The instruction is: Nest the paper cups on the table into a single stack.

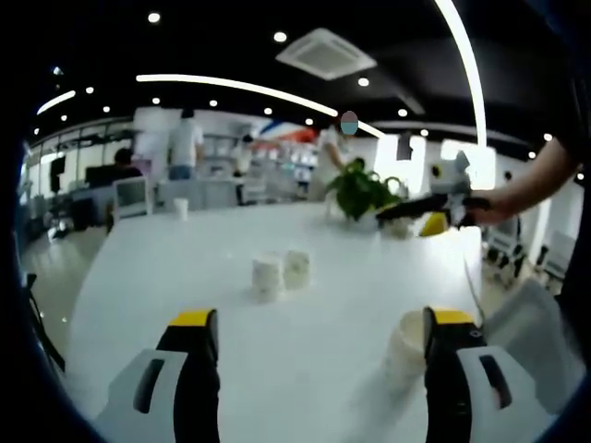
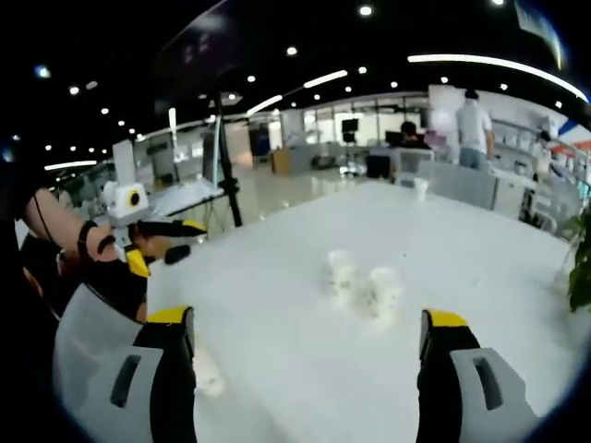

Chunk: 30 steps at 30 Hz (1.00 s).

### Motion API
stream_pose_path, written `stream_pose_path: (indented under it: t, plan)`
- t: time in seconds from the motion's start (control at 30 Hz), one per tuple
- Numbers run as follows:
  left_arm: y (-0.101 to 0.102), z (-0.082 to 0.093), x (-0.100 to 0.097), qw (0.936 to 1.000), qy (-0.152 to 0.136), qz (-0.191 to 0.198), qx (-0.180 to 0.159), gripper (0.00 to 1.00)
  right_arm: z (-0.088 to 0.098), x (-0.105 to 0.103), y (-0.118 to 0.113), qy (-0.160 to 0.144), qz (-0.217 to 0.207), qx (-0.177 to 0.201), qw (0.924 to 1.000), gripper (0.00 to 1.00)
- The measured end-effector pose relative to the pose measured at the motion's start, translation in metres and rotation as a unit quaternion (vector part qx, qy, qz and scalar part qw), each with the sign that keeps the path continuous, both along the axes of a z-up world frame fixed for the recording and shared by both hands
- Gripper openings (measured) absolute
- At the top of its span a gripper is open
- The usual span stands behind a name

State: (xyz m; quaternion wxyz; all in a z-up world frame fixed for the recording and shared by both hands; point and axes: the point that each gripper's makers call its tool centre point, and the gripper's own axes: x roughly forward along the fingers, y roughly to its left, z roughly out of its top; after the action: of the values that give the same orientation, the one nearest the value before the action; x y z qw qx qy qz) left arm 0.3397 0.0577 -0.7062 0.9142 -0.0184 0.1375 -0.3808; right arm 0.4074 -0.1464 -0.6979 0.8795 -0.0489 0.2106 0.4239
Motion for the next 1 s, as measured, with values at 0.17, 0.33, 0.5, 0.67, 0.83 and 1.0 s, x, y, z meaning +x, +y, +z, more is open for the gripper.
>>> stream_pose_path:
  t: [0.17,0.33,0.5,0.67,0.83,1.0]
  plan:
    - [-0.003,-0.001,-0.001,1.0,-0.001,-0.002,0.0,0.9,-0.003,0.018,0.0,-0.011,-0.016,0.001,0.9998,1.0]
    - [-0.004,-0.001,0.001,1.0,0.0,0.003,-0.003,0.9,-0.006,0.034,0.001,-0.013,-0.028,-0.001,0.9995,0.98]
    - [-0.004,-0.002,0.003,1.0,-0.001,0.005,-0.003,0.9,-0.018,0.053,0.002,-0.012,-0.033,-0.012,0.9993,0.96]
    - [-0.003,-0.003,0.005,0.9999,0.001,0.011,-0.004,0.89,-0.033,0.071,0.003,-0.017,-0.032,-0.028,0.9989,0.92]
    - [-0.001,-0.008,0.004,0.9998,0.003,0.018,-0.007,0.88,-0.048,0.088,0.008,-0.003,-0.038,-0.032,0.9988,0.9]
    - [0.0,-0.013,0.003,0.9996,0.012,0.025,-0.01,0.88,-0.058,0.103,0.009,0.0,-0.046,-0.037,0.9983,0.86]
